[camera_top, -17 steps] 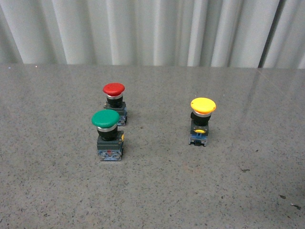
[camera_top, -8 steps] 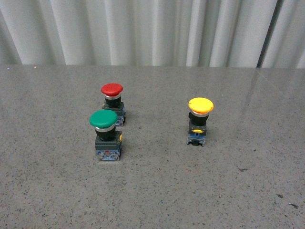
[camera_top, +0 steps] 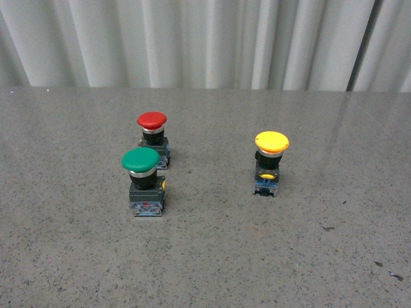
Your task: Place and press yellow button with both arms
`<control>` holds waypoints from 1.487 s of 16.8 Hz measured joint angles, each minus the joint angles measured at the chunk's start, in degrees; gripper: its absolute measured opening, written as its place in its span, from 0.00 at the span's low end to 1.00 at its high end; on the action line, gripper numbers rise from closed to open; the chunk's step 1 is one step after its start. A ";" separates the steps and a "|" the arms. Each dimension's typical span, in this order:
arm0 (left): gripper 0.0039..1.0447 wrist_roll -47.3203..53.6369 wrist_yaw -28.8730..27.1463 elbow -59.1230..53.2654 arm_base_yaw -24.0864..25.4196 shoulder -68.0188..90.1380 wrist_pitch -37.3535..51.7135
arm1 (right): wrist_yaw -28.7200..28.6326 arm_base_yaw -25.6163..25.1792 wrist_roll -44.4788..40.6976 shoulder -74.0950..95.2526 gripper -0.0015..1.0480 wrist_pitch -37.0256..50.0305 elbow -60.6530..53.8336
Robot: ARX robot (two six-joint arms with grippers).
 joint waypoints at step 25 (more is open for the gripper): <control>0.94 0.00 0.02 0.00 0.00 0.00 0.02 | -0.02 0.00 -0.04 -15.87 0.73 -15.04 -1.01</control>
